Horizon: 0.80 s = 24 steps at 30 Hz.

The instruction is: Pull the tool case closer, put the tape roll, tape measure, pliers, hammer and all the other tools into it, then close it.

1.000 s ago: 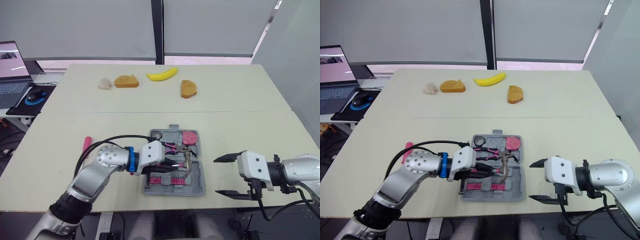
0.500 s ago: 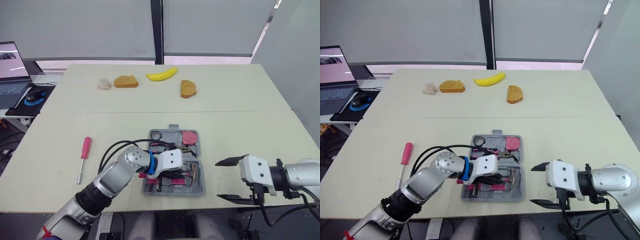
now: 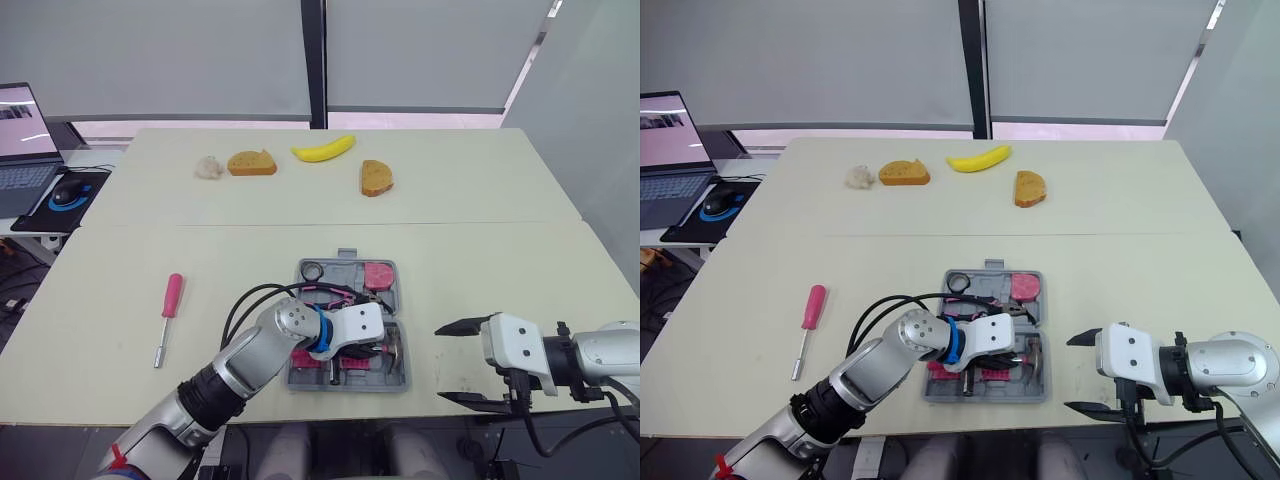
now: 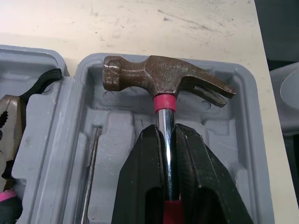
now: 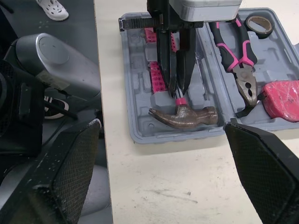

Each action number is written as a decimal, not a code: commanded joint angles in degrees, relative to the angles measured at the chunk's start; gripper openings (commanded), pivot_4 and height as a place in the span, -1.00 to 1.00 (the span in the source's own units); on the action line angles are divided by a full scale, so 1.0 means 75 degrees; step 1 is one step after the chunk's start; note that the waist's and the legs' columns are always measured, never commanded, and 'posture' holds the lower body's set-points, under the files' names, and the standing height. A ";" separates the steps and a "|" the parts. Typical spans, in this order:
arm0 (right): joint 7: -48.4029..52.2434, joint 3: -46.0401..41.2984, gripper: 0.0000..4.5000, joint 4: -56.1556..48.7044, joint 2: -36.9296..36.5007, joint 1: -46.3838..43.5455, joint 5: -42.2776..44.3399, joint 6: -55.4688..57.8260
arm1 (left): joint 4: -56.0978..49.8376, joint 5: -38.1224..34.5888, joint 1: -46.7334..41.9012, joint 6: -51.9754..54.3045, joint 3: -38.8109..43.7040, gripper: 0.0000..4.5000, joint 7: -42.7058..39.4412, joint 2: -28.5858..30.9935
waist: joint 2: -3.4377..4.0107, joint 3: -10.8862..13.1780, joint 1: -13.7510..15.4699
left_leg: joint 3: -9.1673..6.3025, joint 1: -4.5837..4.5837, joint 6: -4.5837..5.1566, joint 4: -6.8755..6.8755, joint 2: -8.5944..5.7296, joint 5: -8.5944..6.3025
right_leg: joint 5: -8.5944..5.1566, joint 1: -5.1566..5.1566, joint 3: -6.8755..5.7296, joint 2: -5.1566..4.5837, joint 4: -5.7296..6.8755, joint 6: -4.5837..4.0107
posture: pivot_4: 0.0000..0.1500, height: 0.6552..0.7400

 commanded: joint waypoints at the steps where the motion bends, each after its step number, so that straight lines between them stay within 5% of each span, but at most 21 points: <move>1: -0.0078 -0.0209 1.00 -0.0282 -0.0089 0.0037 0.0038 -0.0012 | -0.0019 0.0083 -0.0185 -0.0067 0.0016 -0.96 0.0041 -0.0084 | 0.0000 0.0000 0.0000 | 0.0000 0.0000 0.0000 0.0000 0.0000 0.0000 | 0.0000 0.0000 0.0000 0.0000 0.0000 0.0000 | 1.00 1.00; 22: -0.0303 -0.0002 1.00 -0.0258 -0.0078 -0.0073 -0.0019 0.0080 | 0.0393 0.0345 -0.0286 -0.0308 0.0055 -0.96 0.0068 -0.0254 | 0.0000 -0.0001 0.0000 | 0.0000 0.0001 0.0000 0.0002 0.0000 0.0000 | 0.0000 0.0002 0.0000 0.0000 0.0001 0.0000 | 1.00 1.00; 24: -0.0316 0.0013 1.00 -0.0262 -0.0072 -0.0072 -0.0017 0.0086 | 0.0312 0.0324 -0.0288 -0.0251 0.0098 -0.64 0.0036 -0.0199 | 0.0000 -0.0002 -0.0001 | 0.0000 0.0001 0.0000 0.0002 0.0000 0.0000 | 0.0000 0.0002 0.0000 0.0000 0.0001 0.0000 | 1.00 1.00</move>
